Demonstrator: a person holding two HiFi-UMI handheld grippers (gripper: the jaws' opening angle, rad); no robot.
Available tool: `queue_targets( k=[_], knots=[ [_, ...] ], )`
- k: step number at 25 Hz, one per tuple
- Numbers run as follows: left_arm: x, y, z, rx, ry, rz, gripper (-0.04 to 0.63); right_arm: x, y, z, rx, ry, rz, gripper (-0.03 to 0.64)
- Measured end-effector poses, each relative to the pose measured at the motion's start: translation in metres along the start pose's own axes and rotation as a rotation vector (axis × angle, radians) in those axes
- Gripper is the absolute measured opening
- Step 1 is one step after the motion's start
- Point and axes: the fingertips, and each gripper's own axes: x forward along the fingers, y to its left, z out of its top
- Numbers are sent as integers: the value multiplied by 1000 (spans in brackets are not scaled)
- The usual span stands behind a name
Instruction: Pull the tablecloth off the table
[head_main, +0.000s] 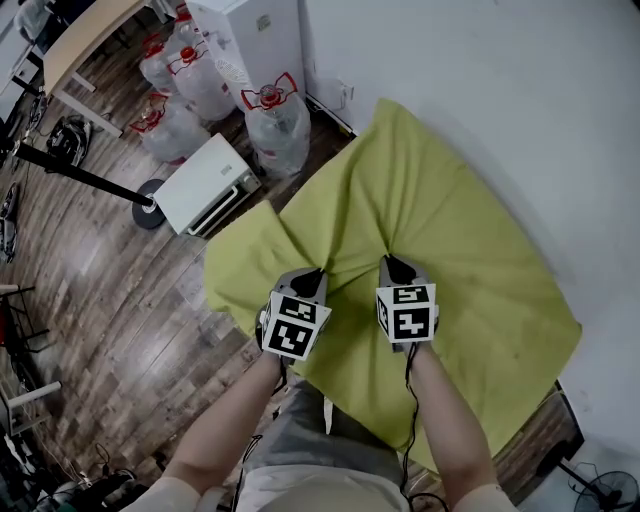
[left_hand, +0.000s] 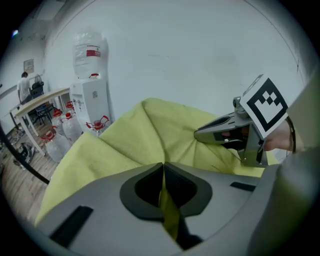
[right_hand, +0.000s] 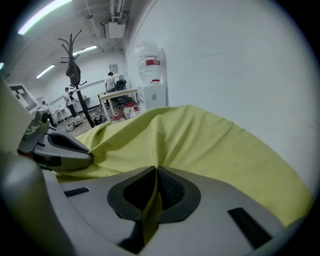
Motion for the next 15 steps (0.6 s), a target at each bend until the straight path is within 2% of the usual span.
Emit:
queue_targets(
  k=[3,6,9,15],
  knots=[
    [-11,-4,3,-27,-9,-12,21,-11,2,0,106,-15,72,31],
    [-26,-7,10,-43,-49,-8,21,-37,1,15,175,-82,114,31],
    [-47,-19,27,-43,-87,-23,21,-66,-1,24,189,-126,108,31],
    [-91,-56,70,20,-165,-59,21,-130,-15,54,251,-233,79,29]
  ],
)
